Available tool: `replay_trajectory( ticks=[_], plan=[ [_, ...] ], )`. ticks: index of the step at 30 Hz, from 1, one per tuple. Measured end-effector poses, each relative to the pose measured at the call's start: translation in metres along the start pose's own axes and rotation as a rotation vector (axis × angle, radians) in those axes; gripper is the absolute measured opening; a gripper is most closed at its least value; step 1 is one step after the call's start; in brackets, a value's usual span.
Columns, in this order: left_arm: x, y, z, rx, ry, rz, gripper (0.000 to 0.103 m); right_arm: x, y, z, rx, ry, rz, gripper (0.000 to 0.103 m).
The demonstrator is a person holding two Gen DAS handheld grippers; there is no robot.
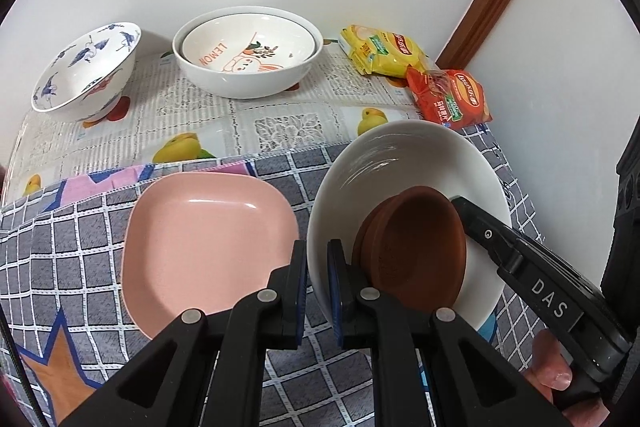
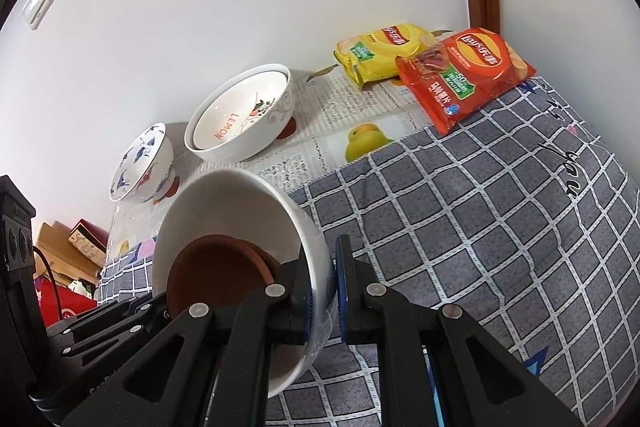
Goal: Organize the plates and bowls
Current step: 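Lift the white bowl with both grippers and carry it over the pink plate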
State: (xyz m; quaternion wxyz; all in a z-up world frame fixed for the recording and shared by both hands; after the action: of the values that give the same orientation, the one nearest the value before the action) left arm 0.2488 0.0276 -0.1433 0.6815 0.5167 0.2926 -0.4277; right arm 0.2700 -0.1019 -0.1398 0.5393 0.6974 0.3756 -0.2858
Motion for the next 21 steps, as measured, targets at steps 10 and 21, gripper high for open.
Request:
replay_trajectory(
  ticks=[10, 21],
  plan=[
    [-0.006, -0.002, -0.019, -0.021, 0.012, 0.006, 0.01, 0.005, -0.004, -0.021, -0.014, 0.014, -0.01, 0.01],
    [-0.017, -0.006, -0.047, -0.057, 0.032, 0.014, 0.01, 0.012, -0.011, -0.048, -0.04, 0.04, -0.025, 0.01]
  ],
)
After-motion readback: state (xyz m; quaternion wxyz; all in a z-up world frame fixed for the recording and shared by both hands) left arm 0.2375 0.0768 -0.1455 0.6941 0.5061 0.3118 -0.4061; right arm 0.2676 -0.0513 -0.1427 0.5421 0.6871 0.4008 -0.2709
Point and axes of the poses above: each gripper's, at about its wrist camera, not at the fingertips, and x roughly the way its jaws point, z to its right, y to its top, the point moved 9 cm from there along x, roughly the way its jaws point, and after that the axes turned 5 degrees about -y, right-handed, at the moved point
